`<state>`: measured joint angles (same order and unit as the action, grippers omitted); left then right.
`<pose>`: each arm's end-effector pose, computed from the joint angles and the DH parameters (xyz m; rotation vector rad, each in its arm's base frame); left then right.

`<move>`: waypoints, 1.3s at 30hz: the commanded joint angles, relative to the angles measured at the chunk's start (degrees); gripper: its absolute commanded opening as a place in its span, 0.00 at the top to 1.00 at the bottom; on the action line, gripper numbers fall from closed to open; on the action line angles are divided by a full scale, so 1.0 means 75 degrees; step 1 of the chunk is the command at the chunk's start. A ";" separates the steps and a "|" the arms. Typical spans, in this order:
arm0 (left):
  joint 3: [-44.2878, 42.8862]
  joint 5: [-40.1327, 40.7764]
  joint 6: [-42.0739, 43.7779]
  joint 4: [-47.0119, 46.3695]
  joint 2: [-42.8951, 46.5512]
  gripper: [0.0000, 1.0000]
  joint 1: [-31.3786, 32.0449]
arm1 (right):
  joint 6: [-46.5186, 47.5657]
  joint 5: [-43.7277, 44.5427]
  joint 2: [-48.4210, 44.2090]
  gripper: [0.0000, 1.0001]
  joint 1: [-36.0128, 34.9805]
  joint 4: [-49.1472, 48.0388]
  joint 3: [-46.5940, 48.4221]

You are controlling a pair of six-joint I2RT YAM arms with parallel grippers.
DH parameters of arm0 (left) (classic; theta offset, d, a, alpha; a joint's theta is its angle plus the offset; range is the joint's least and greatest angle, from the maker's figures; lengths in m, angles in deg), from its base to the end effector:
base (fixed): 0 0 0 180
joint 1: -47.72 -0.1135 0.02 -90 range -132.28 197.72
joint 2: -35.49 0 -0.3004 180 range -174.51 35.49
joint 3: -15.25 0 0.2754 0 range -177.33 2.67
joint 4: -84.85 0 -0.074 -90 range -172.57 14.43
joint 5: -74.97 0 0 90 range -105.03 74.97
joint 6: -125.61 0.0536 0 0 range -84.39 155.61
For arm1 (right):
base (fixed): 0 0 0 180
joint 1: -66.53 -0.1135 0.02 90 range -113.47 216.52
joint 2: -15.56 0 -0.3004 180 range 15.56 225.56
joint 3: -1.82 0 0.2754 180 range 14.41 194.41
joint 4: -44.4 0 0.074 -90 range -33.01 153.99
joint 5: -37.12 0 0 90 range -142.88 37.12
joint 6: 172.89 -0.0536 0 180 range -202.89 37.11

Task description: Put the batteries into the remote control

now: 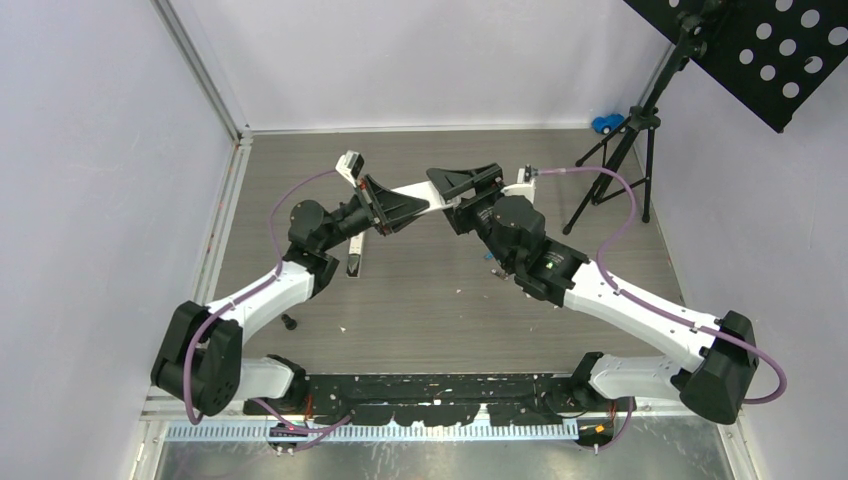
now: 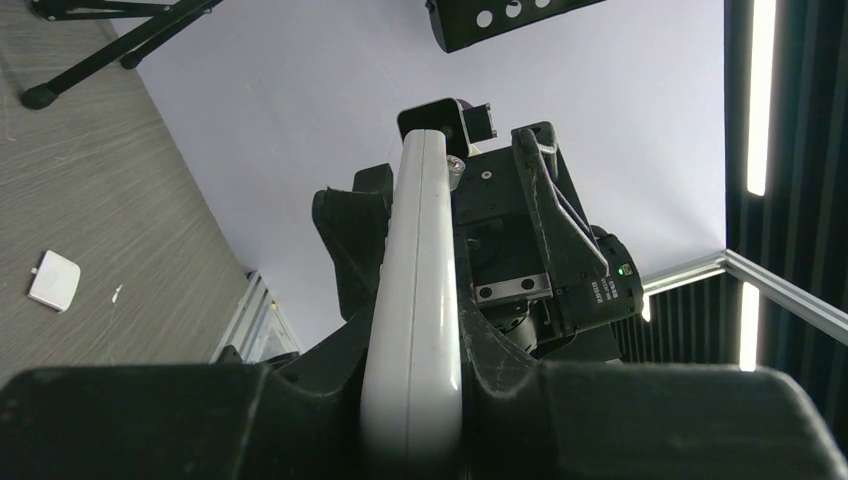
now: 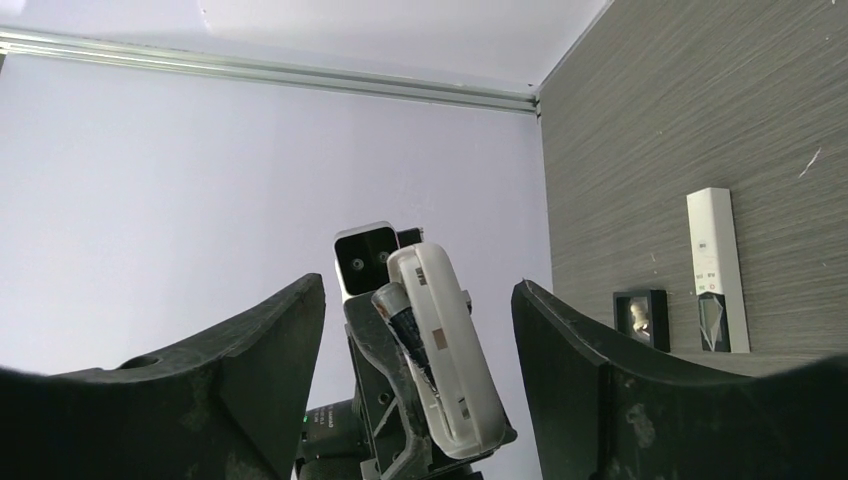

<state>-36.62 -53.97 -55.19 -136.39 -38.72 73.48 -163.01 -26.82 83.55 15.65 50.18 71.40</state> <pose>0.2577 -0.1618 0.3354 -0.1808 1.6653 -2.0663 0.2104 0.2214 0.3907 0.8217 1.6297 1.3378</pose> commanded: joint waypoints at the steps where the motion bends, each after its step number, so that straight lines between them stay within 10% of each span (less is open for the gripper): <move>1: -0.0109 -0.0122 0.0181 -0.0674 -0.0018 1.00 0.0022 | -0.0182 0.0412 -0.0252 0.28 0.0055 -0.0515 0.0087; 19: 0.0017 0.0174 -0.0523 -0.1001 0.0052 1.00 0.0023 | -0.0415 -0.0004 -0.0193 0.75 0.0118 -0.0617 -0.0007; 27: 0.0044 0.0305 -0.0863 -0.1308 0.0057 1.00 0.0023 | 0.0238 -0.0341 -0.0389 0.26 0.0267 -0.0977 -0.0057; 39: 0.0059 0.0327 -0.0830 -0.1343 -0.0029 1.00 0.0023 | 0.0726 -0.0685 -0.1131 0.50 0.0361 -0.0895 -0.0401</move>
<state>-35.64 -51.90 -61.75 -143.30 -39.03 73.57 -159.40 -31.71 76.51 18.25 45.22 68.05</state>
